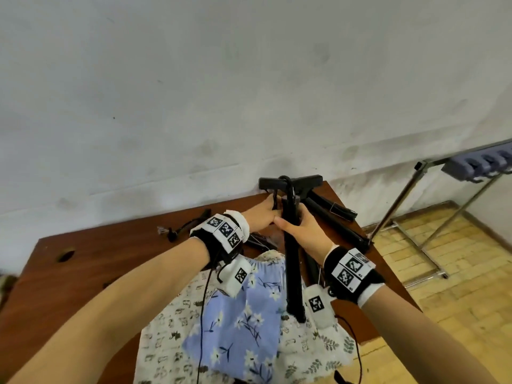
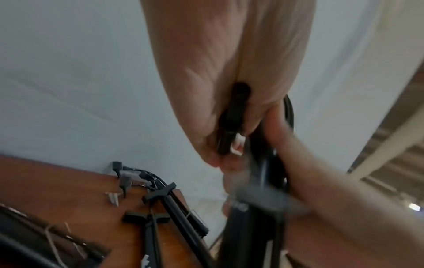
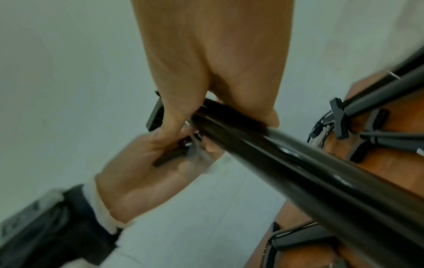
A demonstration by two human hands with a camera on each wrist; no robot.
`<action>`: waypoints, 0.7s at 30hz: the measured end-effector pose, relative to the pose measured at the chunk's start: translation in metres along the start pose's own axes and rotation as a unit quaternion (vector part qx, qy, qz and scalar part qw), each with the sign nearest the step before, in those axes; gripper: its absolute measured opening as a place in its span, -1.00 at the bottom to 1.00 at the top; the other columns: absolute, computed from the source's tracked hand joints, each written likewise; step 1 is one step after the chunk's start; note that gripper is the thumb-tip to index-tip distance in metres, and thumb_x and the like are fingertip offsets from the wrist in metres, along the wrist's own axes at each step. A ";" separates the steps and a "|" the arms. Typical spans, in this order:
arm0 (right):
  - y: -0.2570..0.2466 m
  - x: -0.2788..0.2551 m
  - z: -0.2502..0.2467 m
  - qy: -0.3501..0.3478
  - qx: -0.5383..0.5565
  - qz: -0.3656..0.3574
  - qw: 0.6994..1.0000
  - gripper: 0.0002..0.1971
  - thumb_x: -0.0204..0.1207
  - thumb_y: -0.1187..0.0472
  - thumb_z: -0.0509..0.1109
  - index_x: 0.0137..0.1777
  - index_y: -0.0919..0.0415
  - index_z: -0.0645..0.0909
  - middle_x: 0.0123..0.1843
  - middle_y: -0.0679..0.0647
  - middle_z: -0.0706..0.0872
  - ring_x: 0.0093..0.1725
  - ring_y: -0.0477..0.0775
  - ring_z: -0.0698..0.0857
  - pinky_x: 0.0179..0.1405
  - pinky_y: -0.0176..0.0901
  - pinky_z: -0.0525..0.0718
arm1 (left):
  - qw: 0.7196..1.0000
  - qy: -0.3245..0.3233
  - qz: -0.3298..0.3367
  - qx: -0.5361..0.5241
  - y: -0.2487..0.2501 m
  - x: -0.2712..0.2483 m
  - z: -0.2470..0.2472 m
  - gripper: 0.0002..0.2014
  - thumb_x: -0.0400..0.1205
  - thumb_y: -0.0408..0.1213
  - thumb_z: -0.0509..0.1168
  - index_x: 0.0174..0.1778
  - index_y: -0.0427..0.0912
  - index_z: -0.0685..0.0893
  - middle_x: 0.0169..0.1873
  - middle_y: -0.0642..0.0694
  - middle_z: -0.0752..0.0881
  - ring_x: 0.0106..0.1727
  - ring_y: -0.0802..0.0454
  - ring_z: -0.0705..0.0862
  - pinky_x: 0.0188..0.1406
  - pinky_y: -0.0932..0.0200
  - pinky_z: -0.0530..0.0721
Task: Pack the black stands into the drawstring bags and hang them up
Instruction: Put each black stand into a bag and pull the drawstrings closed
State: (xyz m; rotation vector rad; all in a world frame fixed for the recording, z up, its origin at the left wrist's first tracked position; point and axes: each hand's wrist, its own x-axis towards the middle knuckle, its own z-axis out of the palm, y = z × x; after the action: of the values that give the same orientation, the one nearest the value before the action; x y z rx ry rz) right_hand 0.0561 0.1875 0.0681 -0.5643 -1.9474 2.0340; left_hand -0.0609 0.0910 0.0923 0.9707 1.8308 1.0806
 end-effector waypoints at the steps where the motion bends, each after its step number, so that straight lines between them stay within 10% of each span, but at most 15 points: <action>1: 0.000 0.000 0.000 -0.004 -0.018 -0.005 1.000 -0.57 0.51 0.25 0.49 0.36 0.16 0.50 0.19 0.04 0.72 0.15 -0.08 0.72 -0.02 -0.44 0.67 | 0.997 -0.037 -0.014 -0.068 -0.001 -0.001 -0.001 -0.74 0.69 -0.37 0.16 0.30 -0.21 0.52 0.08 -0.16 0.65 0.07 -0.05 0.65 0.10 0.12 0.62; 4: 0.000 0.000 0.005 -0.006 -0.028 0.011 1.000 -0.63 0.56 0.26 0.43 0.36 0.17 0.54 0.22 0.09 0.74 0.14 -0.10 0.73 -0.03 -0.44 0.68 | 0.972 -0.084 -0.081 -0.203 0.000 -0.004 0.001 -0.63 0.76 -0.08 0.04 0.47 -0.07 0.43 0.33 -0.09 0.55 0.31 -0.02 0.53 0.37 -0.02 0.44; 11: 0.004 0.015 0.029 0.082 -0.030 0.064 0.994 -0.70 0.55 0.39 0.39 0.27 0.21 0.61 0.08 0.13 0.78 0.01 -0.01 0.76 0.02 -0.24 0.71 | 0.991 -0.075 -0.103 -0.045 -0.019 0.019 -0.018 0.01 0.41 0.54 0.05 0.68 -0.01 0.07 0.65 -0.03 0.16 0.67 0.01 0.11 0.66 0.01 0.05; 15: 0.012 0.018 0.022 0.190 -0.056 0.110 0.974 -0.89 0.43 0.34 0.52 -0.07 0.31 0.68 -0.20 0.26 0.76 -0.25 0.22 0.73 -0.14 0.04 0.71 | 0.992 -0.080 -0.099 0.010 -0.059 0.032 -0.039 -0.43 0.74 0.16 -0.15 0.66 0.12 -0.09 0.39 -0.18 0.53 0.30 -0.18 0.61 0.28 -0.02 0.53; 18: 0.005 0.004 0.004 0.236 0.000 0.120 0.964 -0.91 0.47 0.38 0.45 -0.23 0.32 0.62 -0.41 0.17 0.65 -0.49 0.10 0.60 -0.49 -0.19 0.60 | 0.972 -0.069 -0.137 0.176 -0.124 0.045 -0.058 -0.60 0.77 -0.16 0.03 0.55 -0.08 0.36 0.23 -0.25 0.67 0.10 -0.13 0.65 0.01 0.10 0.62; 21: -0.006 -0.020 -0.017 0.233 0.087 0.078 0.966 -0.96 0.48 0.41 0.39 -0.15 0.30 0.62 -0.27 0.17 0.64 -0.45 0.04 0.63 -0.53 -0.27 0.60 | 0.935 -0.132 -0.163 0.285 -0.183 0.054 -0.063 -0.68 0.75 -0.30 0.08 0.30 -0.22 0.67 0.34 -0.16 0.64 0.32 -0.13 0.61 0.24 0.15 0.54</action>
State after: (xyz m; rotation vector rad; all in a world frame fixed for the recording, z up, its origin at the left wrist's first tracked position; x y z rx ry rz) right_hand 0.0812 0.1943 0.0757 -1.0677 -1.4752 1.9098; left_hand -0.1788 0.0556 -0.0671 1.0222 2.0183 0.1959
